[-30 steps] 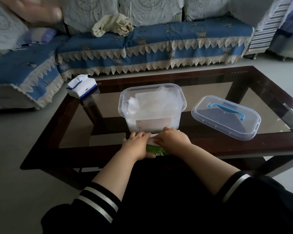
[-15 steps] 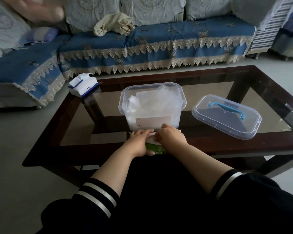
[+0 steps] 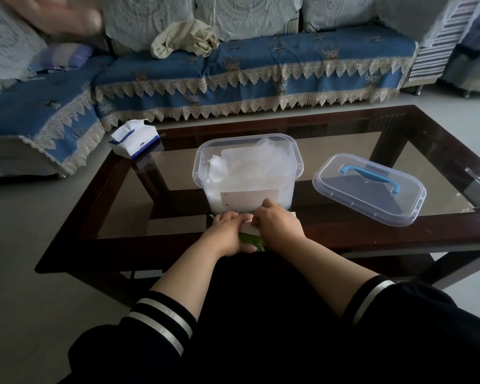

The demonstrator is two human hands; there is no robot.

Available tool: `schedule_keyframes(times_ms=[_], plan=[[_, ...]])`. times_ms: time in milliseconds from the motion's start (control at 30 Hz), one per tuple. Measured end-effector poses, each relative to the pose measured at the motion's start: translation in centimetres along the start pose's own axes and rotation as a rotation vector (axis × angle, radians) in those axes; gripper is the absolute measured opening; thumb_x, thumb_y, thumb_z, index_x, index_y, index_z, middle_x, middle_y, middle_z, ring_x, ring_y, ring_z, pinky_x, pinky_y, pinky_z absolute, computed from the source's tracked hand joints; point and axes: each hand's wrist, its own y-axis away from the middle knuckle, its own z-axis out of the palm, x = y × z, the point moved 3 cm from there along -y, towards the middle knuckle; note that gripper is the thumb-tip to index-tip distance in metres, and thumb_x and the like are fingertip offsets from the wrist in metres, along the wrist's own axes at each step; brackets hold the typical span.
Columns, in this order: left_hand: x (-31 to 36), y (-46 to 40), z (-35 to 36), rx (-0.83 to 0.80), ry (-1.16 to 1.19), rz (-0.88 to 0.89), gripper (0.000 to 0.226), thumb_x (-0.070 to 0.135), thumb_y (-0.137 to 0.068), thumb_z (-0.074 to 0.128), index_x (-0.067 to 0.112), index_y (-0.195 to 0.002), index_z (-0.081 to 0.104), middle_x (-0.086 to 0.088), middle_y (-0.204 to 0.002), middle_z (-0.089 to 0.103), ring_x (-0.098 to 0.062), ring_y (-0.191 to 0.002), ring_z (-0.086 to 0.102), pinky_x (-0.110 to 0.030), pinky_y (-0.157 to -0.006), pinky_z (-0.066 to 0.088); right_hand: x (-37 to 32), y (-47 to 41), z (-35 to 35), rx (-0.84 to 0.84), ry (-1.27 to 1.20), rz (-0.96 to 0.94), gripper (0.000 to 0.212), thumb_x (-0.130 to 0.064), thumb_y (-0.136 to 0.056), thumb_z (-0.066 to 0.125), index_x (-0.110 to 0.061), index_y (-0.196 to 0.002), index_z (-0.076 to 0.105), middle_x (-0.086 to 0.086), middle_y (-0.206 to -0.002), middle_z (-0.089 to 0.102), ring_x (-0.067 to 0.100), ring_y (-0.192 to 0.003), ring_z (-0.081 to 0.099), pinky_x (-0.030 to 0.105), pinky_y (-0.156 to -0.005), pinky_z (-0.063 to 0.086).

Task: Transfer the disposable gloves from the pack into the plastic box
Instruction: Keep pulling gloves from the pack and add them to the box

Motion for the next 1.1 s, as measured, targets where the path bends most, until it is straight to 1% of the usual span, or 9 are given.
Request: schedule_keyframes(times_ms=[233, 367, 467, 600, 667, 767, 867, 1034, 1100], plan=[[0.5, -0.5, -0.6, -0.008, 0.025, 0.054, 0.051, 0.044, -0.071, 0.078, 0.042, -0.118, 0.058, 0.002, -0.128, 0.055, -0.028, -0.127, 0.043, -0.049, -0.104, 0.042, 1.0, 0.4, -1.9, 0.188, -0.345, -0.015, 0.011, -0.015, -0.091, 0.063, -0.006, -0.095, 0.068, 0.009, -0.108, 0.052, 0.026, -0.107, 0.047, 0.041, -0.086, 0.046], [0.4, -0.6, -0.7, 0.001, 0.044, 0.062, 0.054, 0.042, -0.075, 0.077, 0.033, -0.125, 0.057, 0.001, -0.131, 0.055, -0.028, -0.127, 0.045, -0.048, -0.103, 0.044, 1.1, 0.3, -2.6, 0.280, -0.452, -0.111, 0.004, -0.009, -0.088, 0.065, -0.006, -0.088, 0.068, 0.000, -0.098, 0.047, 0.024, -0.094, 0.052, 0.042, -0.081, 0.050], [0.1, -0.6, -0.8, 0.015, 0.103, 0.039, 0.062, 0.039, -0.078, 0.077, 0.027, -0.134, 0.053, -0.001, -0.137, 0.052, -0.027, -0.131, 0.042, -0.047, -0.107, 0.041, 1.1, 0.4, -3.3, 0.347, -0.585, -0.108, 0.003, -0.005, -0.087, 0.066, -0.003, -0.087, 0.067, 0.001, -0.097, 0.048, 0.014, -0.085, 0.054, 0.025, -0.081, 0.051], [-0.3, -0.6, -0.8, 0.032, 0.141, -0.020, 0.073, 0.040, -0.080, 0.077, 0.022, -0.142, 0.045, -0.003, -0.138, 0.048, -0.026, -0.131, 0.041, -0.043, -0.105, 0.044, 1.1, 1.1, -4.3, 0.433, -0.752, 0.010, 0.009, -0.003, -0.091, 0.060, -0.010, -0.085, 0.060, 0.001, -0.097, 0.052, -0.003, -0.082, 0.051, 0.003, -0.072, 0.038], [-0.4, -0.7, -0.7, 0.043, 0.160, -0.026, 0.077, 0.042, -0.078, 0.078, 0.026, -0.144, 0.042, 0.000, -0.141, 0.047, -0.025, -0.133, 0.040, -0.044, -0.107, 0.041, 1.5, 1.1, -4.2, 0.409, -0.815, 0.144, 0.010, -0.010, -0.096, 0.053, -0.015, -0.086, 0.053, 0.002, -0.095, 0.054, 0.001, -0.079, 0.049, 0.007, -0.071, 0.039], [-0.3, -0.3, -0.6, 0.063, 0.028, -0.039, 0.072, 0.047, -0.078, 0.076, 0.030, -0.140, 0.044, 0.003, -0.140, 0.049, -0.026, -0.134, 0.038, -0.053, -0.113, 0.028, 2.3, 1.1, -3.5, 0.303, -0.913, 0.329, 0.014, -0.022, -0.101, 0.042, -0.013, -0.092, 0.049, -0.002, -0.082, 0.051, 0.016, -0.079, 0.050, 0.033, -0.074, 0.043], [-0.2, 0.2, -0.7, 0.100, -0.076, 0.019, 0.068, 0.044, -0.078, 0.075, 0.031, -0.138, 0.048, 0.001, -0.136, 0.051, -0.026, -0.131, 0.043, -0.054, -0.111, 0.030, 2.8, 1.2, -3.5, 0.293, -0.890, 0.375, 0.022, -0.027, -0.102, 0.037, -0.007, -0.108, 0.045, -0.005, -0.091, 0.055, 0.016, -0.089, 0.052, 0.030, -0.077, 0.038], [0.4, 1.8, -2.7, 0.391, 0.220, 0.041, 0.025, 0.017, -0.101, 0.044, 0.023, -0.118, 0.062, 0.002, -0.117, 0.065, -0.016, -0.100, 0.060, -0.028, -0.079, 0.051, 4.1, 0.6, -2.7, 0.042, -0.709, 0.415, 0.025, -0.014, -0.099, 0.037, -0.010, -0.122, 0.046, 0.004, -0.101, 0.054, 0.019, -0.088, 0.053, 0.030, -0.077, 0.043], [1.4, 2.6, -3.7, 0.498, 0.392, 0.038, 0.024, 0.022, -0.105, 0.038, 0.020, -0.110, 0.061, 0.005, -0.105, 0.069, -0.009, -0.089, 0.062, -0.019, -0.065, 0.044, 4.4, 0.5, -2.3, -0.020, -0.696, 0.407, 0.013, -0.021, -0.099, 0.037, -0.015, -0.099, 0.049, 0.001, -0.086, 0.053, 0.019, -0.078, 0.052, 0.028, -0.065, 0.041]])
